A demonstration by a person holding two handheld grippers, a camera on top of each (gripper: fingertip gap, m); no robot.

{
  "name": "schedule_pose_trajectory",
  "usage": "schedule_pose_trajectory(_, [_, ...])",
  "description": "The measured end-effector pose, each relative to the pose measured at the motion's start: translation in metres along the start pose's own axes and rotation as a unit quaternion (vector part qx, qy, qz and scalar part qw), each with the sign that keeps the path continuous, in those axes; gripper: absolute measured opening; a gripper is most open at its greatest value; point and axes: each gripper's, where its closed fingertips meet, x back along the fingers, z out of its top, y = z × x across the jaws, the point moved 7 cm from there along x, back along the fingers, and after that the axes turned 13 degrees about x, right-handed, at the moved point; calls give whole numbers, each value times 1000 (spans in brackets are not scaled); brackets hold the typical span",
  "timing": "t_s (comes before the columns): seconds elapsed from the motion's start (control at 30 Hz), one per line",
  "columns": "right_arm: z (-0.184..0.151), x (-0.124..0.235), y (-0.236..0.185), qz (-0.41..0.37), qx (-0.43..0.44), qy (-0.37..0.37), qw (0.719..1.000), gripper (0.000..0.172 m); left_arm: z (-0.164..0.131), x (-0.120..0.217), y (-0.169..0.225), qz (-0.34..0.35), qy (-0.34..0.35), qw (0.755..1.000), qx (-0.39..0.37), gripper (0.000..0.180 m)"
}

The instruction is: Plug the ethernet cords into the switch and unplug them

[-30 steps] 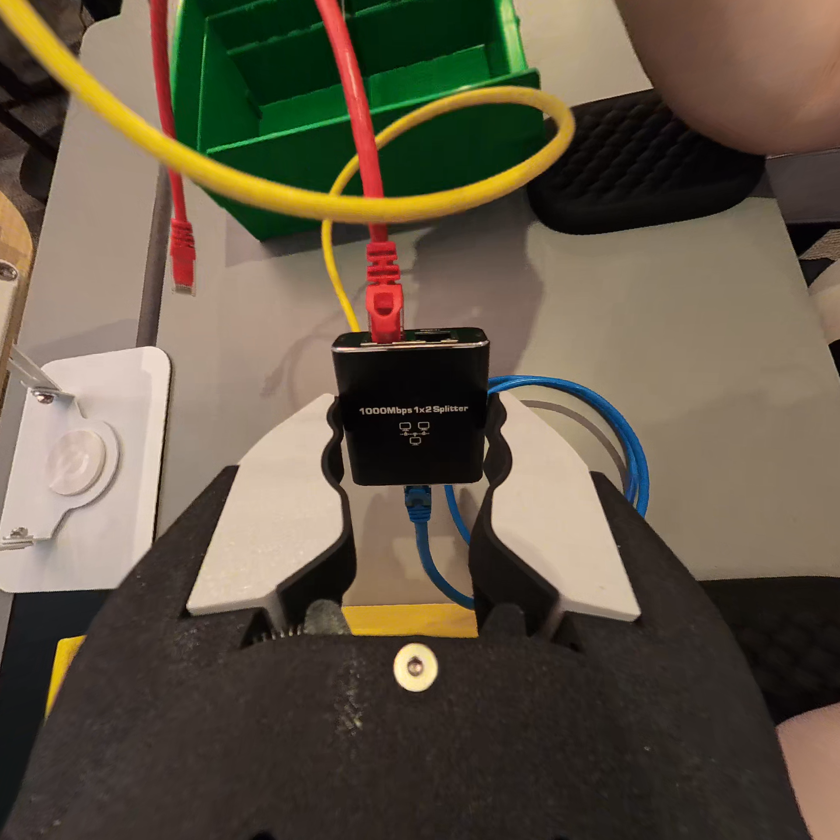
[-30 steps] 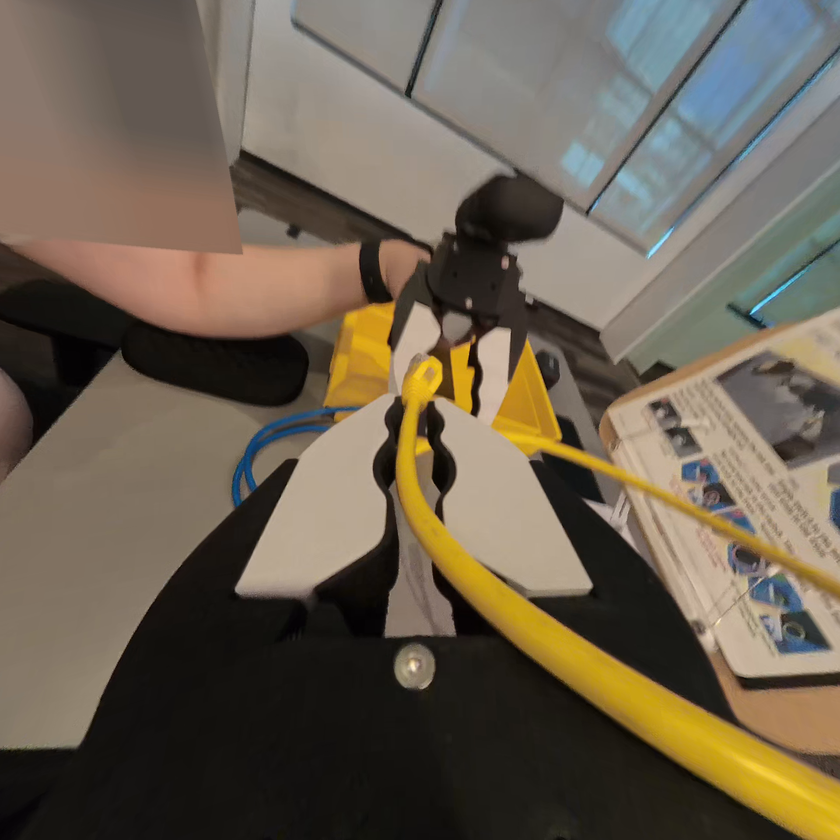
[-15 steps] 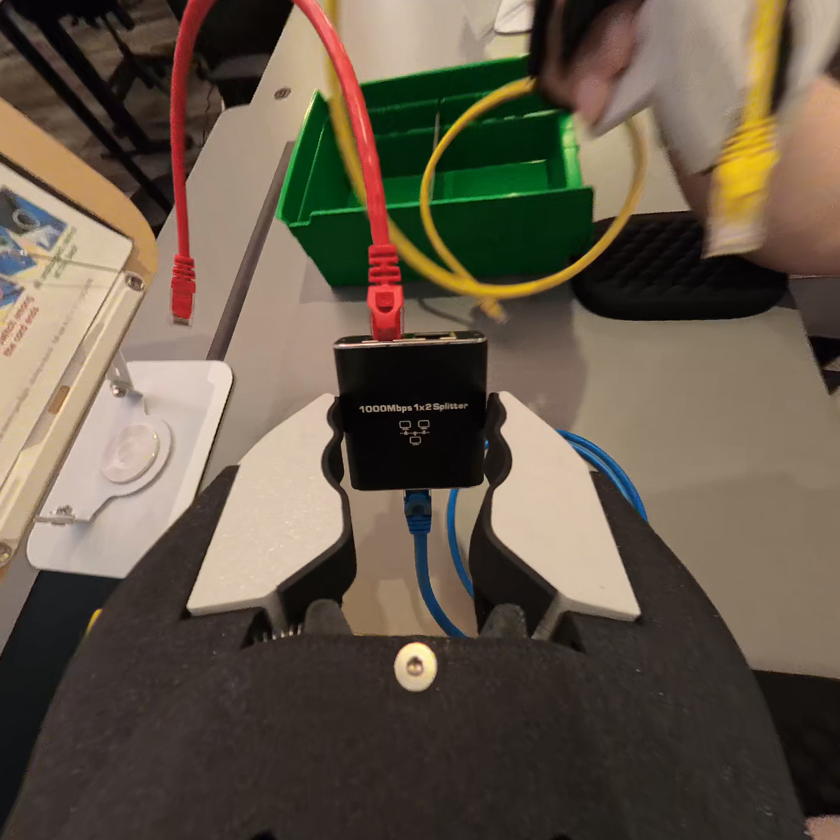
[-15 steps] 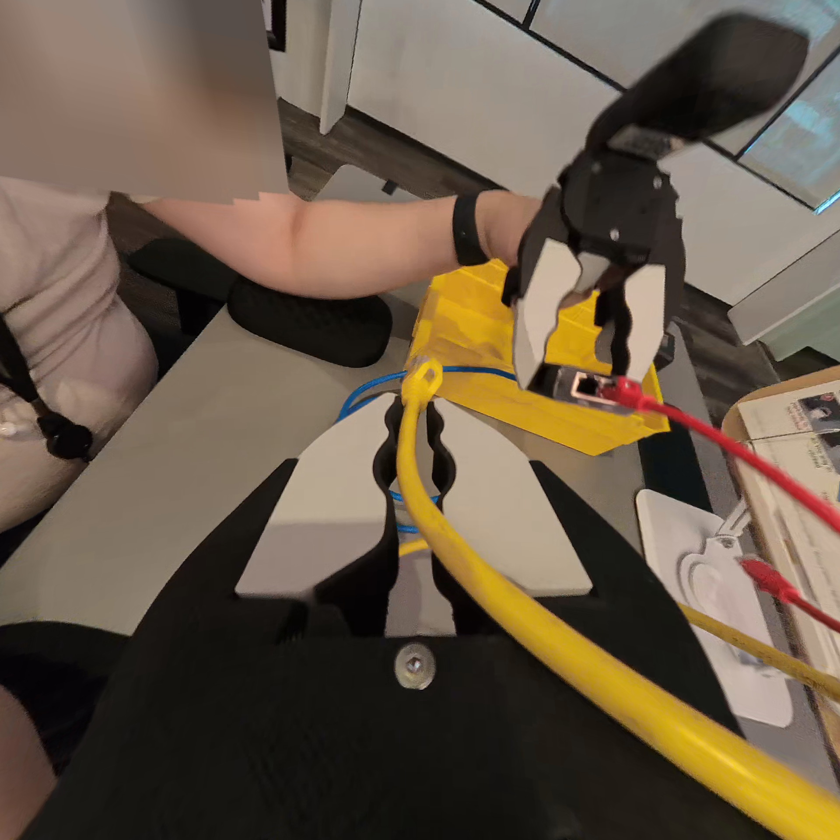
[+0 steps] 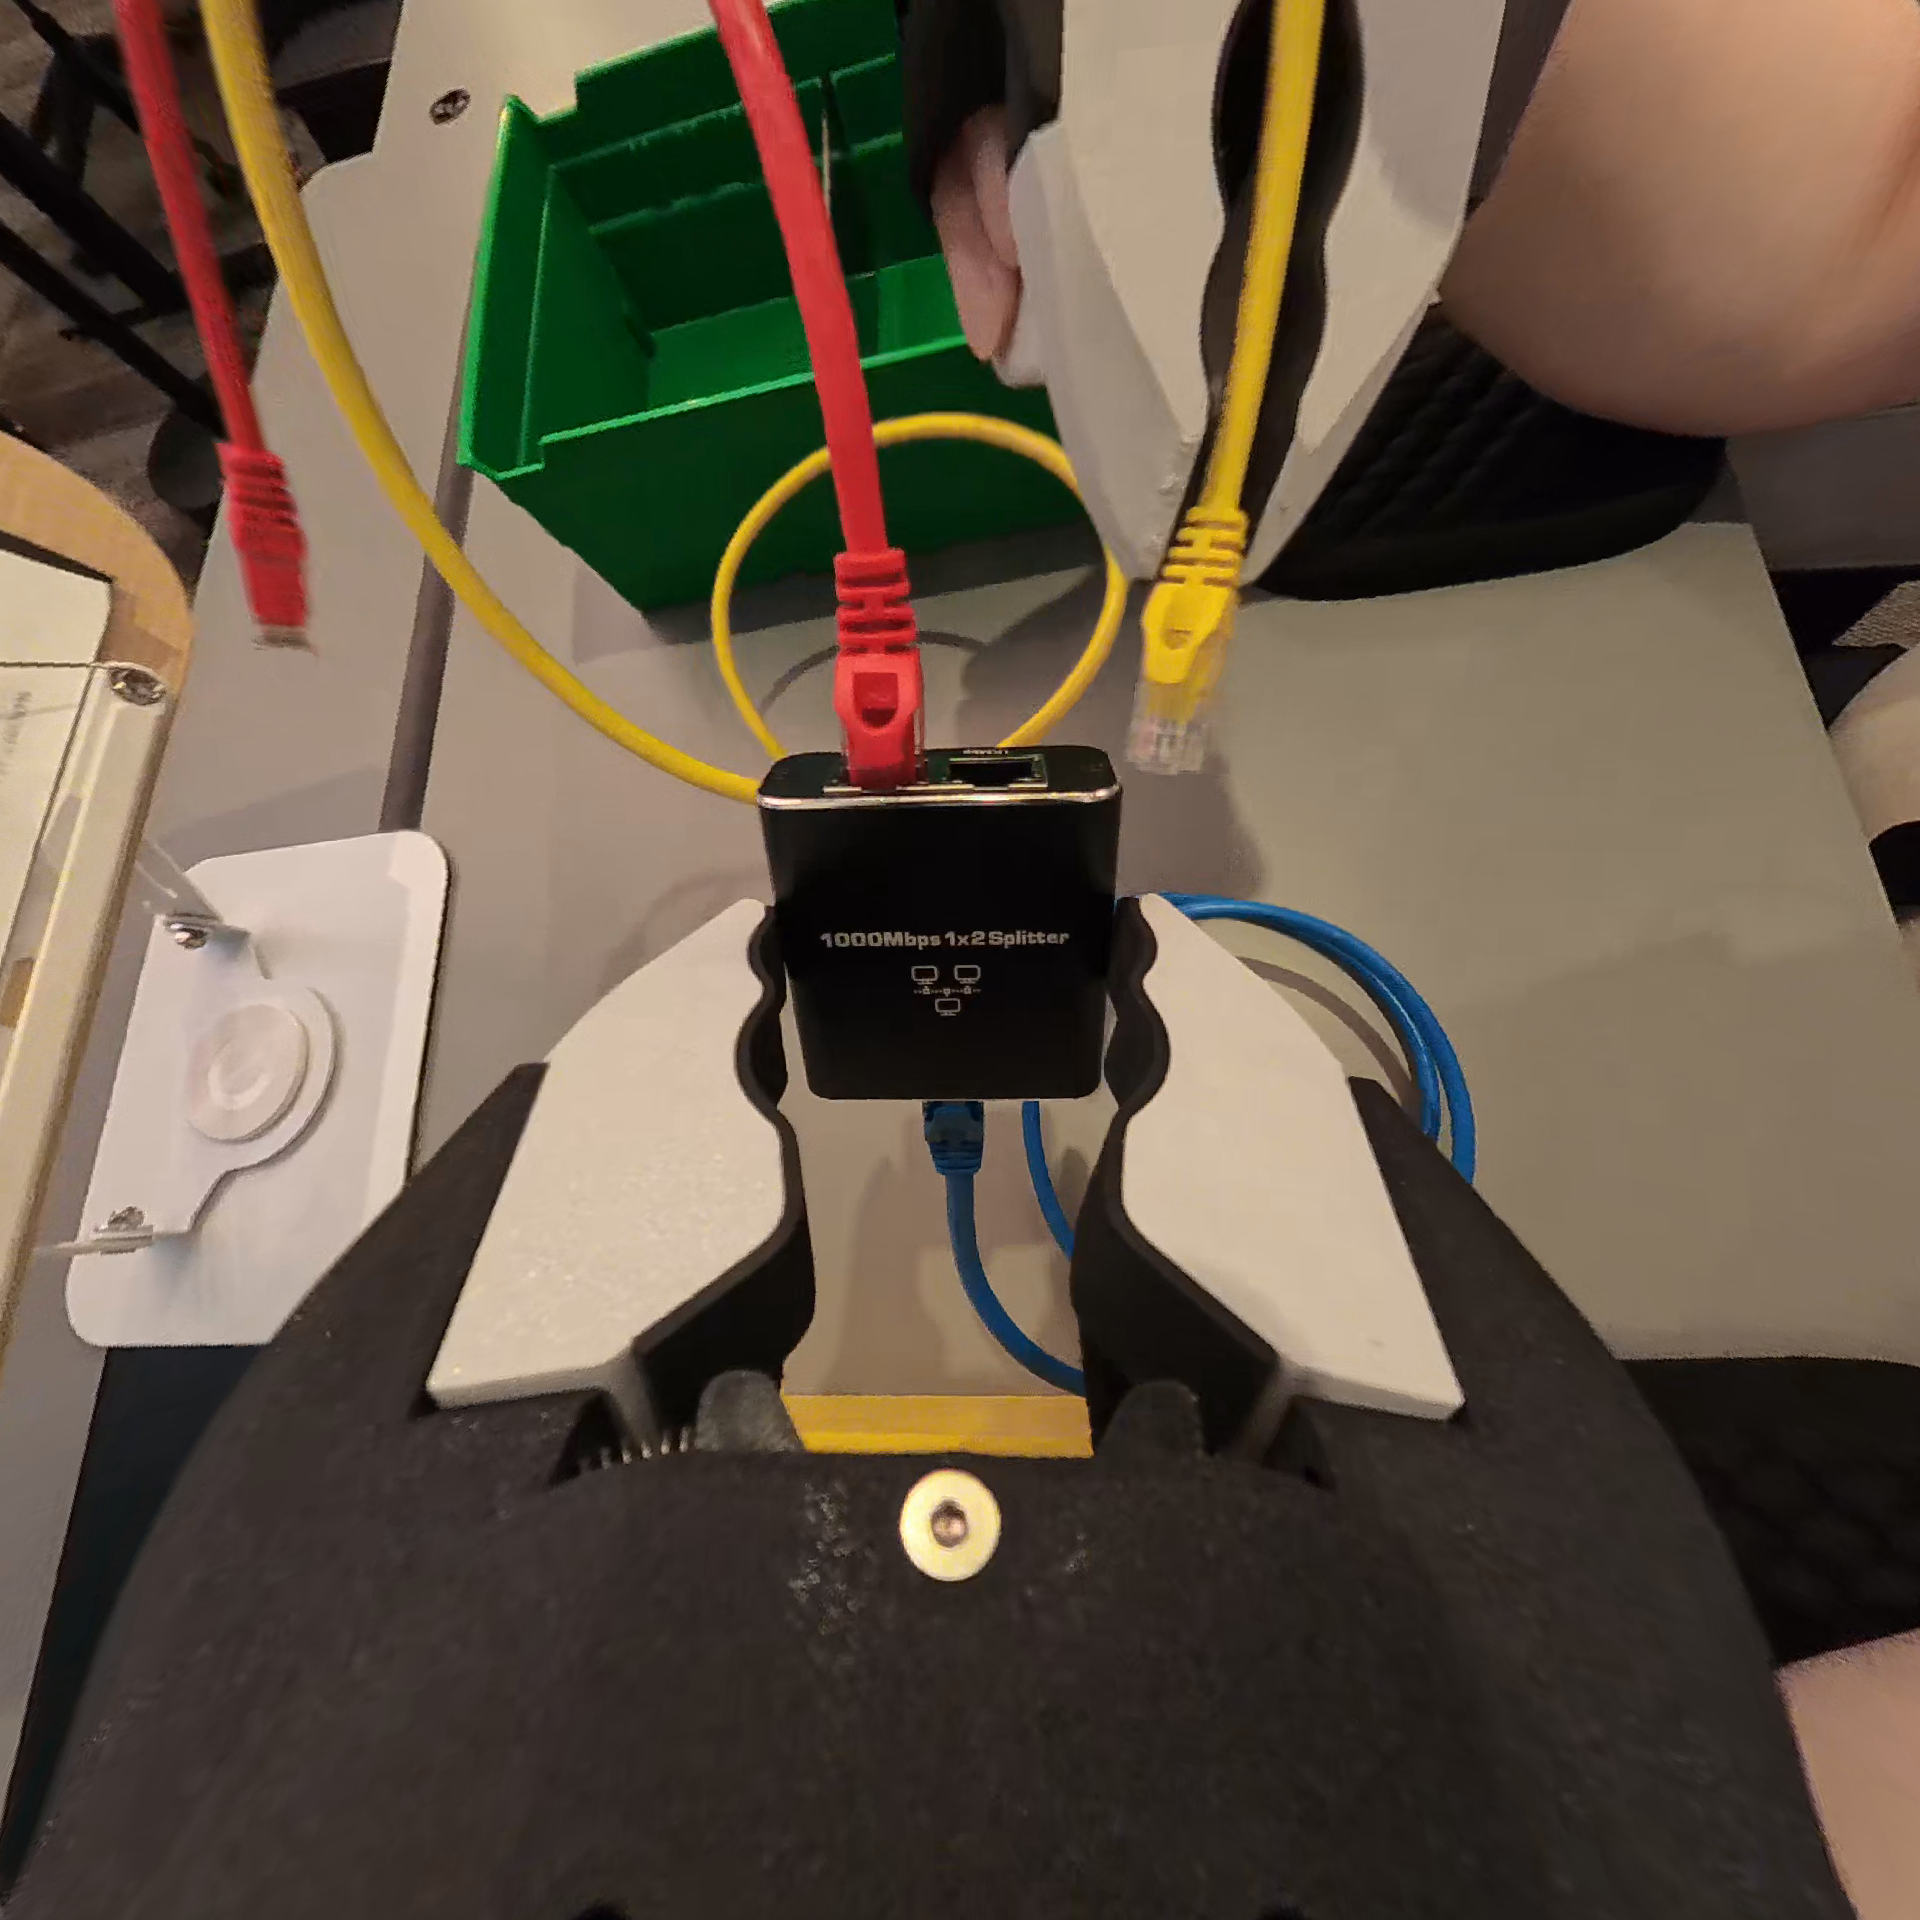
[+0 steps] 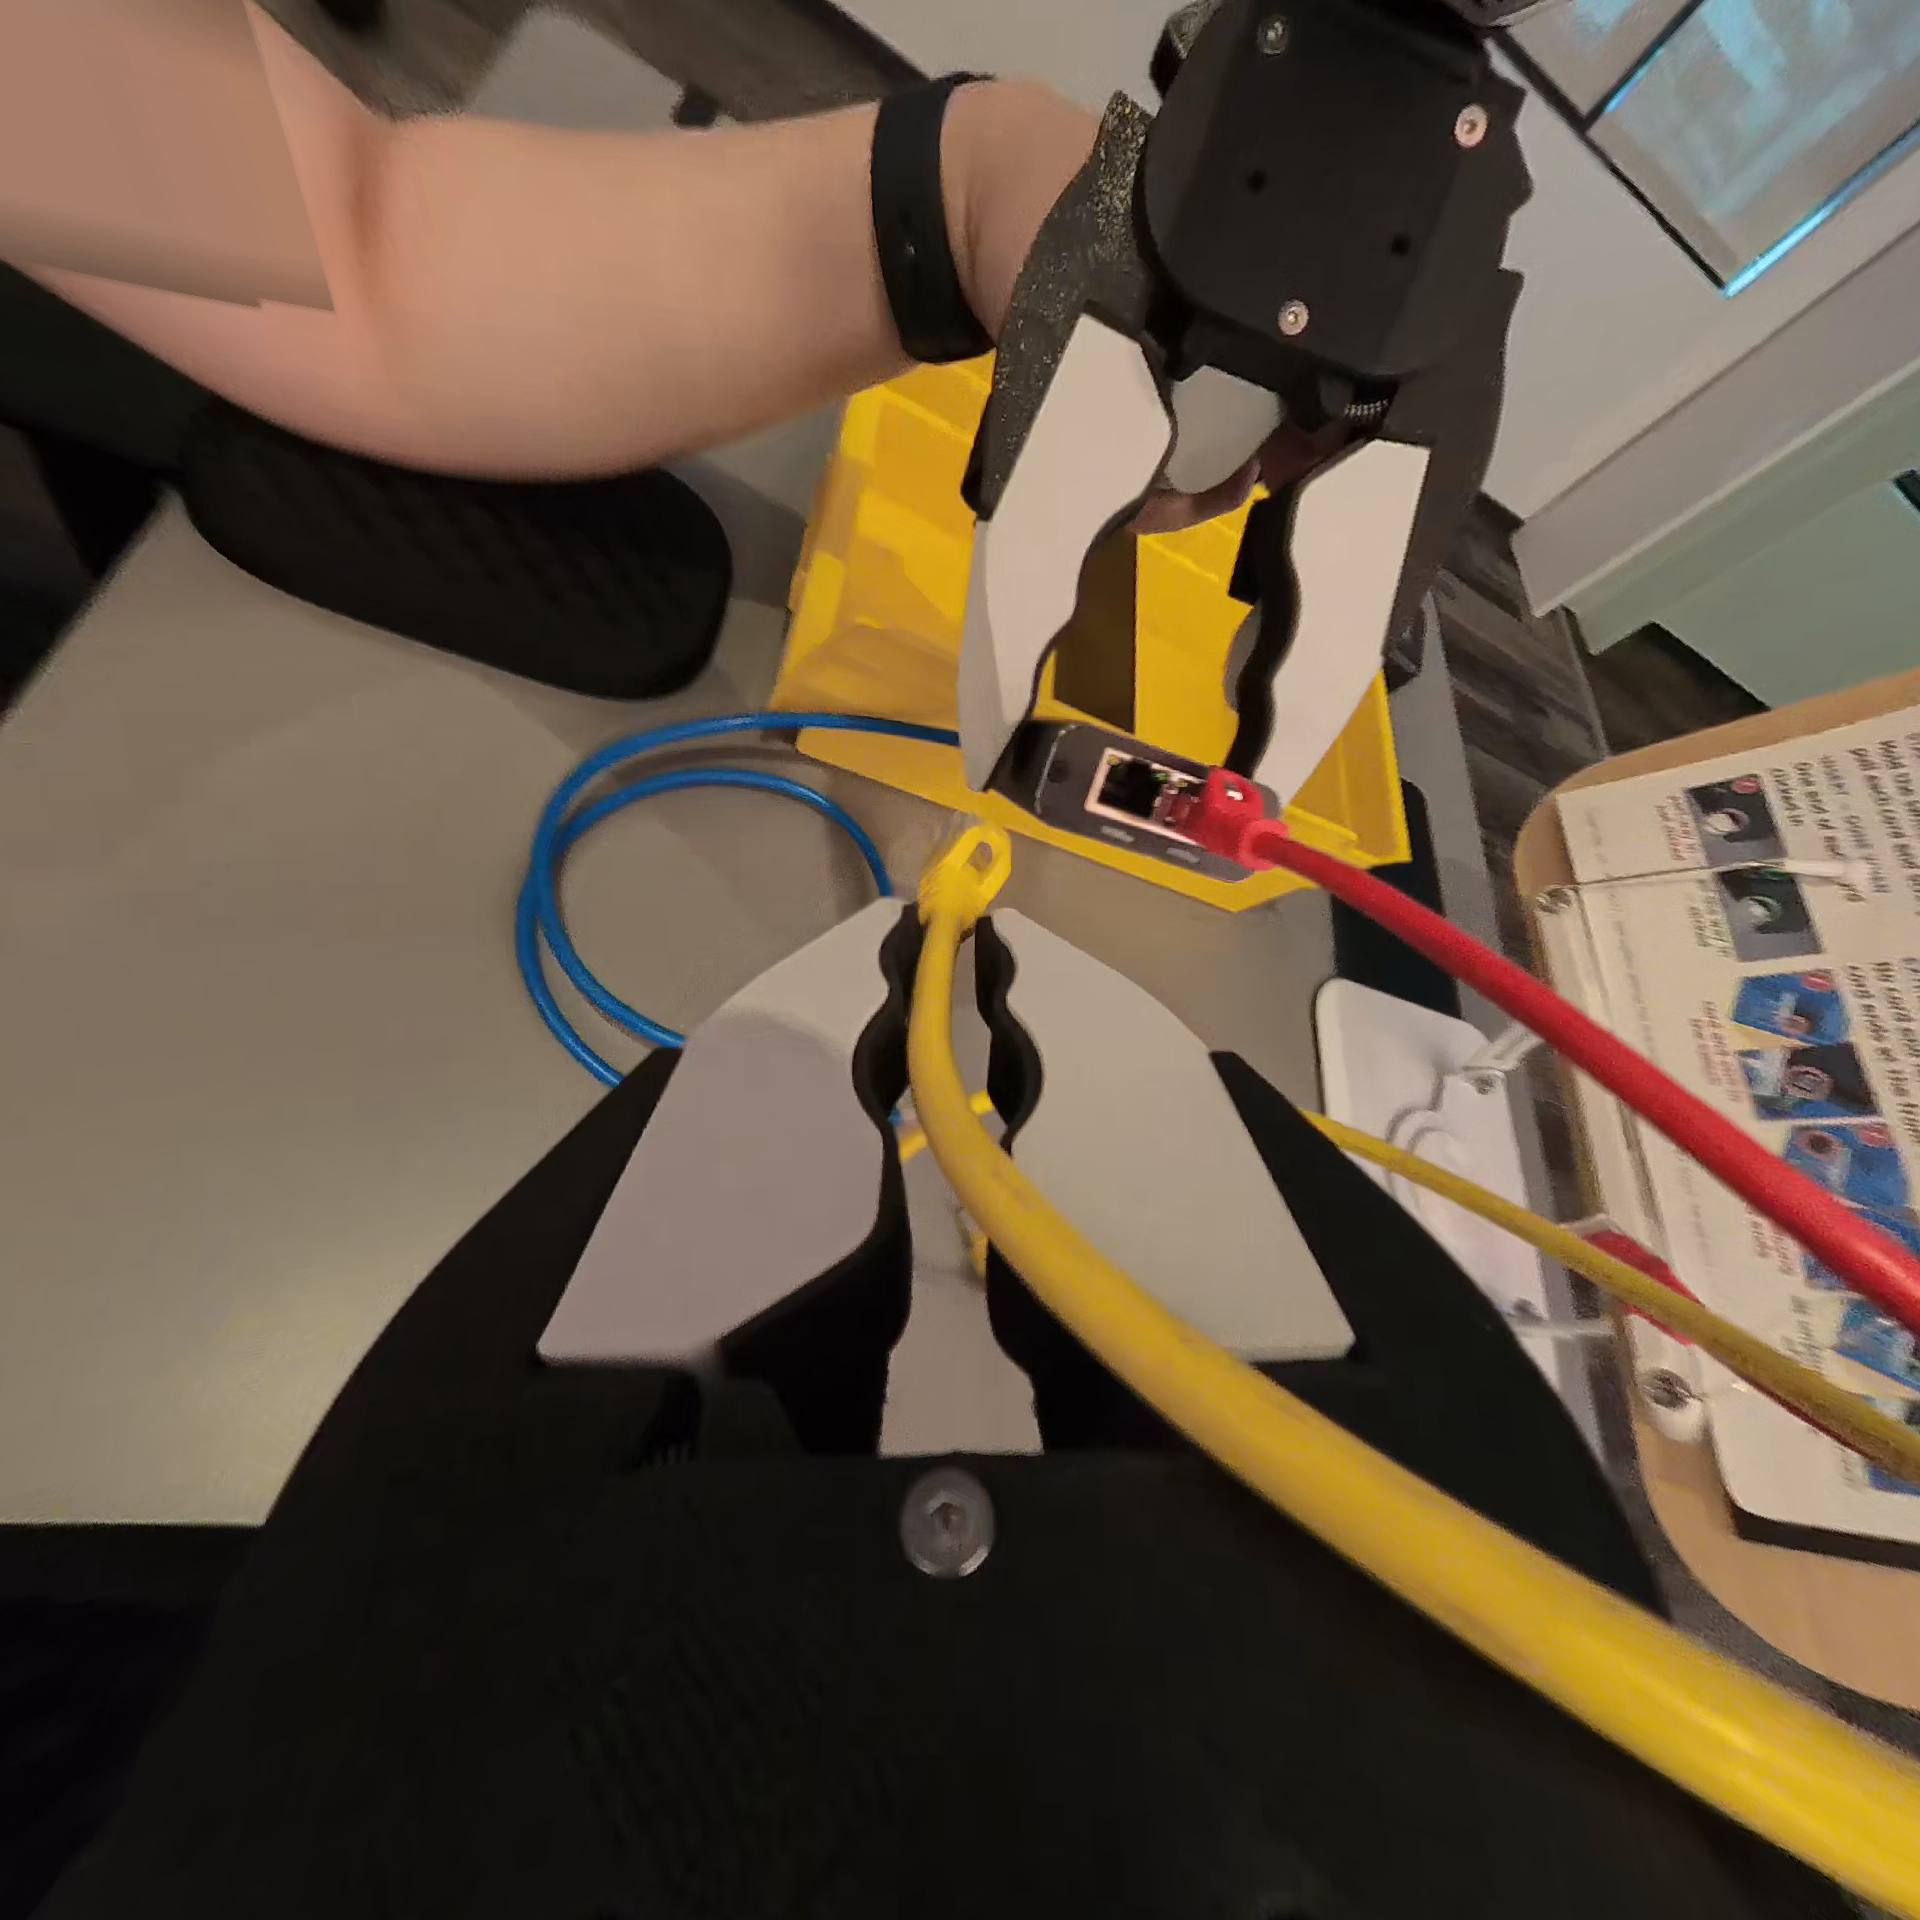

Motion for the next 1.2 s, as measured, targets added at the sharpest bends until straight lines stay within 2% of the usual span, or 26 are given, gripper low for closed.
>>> schedule_pose_trajectory(0.2, [1, 7, -1, -30, 55, -6, 998, 10, -2, -8, 1, -14, -14, 1000, 3, 60])
schedule_pose_trajectory(0.33, [0, 9, 0, -56, 90, -36, 994, 10, -5, -10, 1, -32, -20, 999, 9, 60])
schedule_pose_trajectory(0.47, [-1, 7, 0, -60, 101, -45, 992, 10, -7, -13, 3, -40, -30, 999, 5, 60])
schedule_pose_trajectory(0.83, [-14, 7, 3, -58, 66, -5, 996, 8, -9, -16, 0, -38, -37, 999, 12, 60])
schedule_pose_trajectory(1.0, [-21, 13, 3, -59, 55, -14, 997, 8, -12, -22, -4, -36, -43, 998, 24, 60])
schedule_pose_trajectory(1.2, [-13, 36, -5, -19, 22, 41, 999, 8, -26, -62, -16, -4, -133, 988, 72, 59])
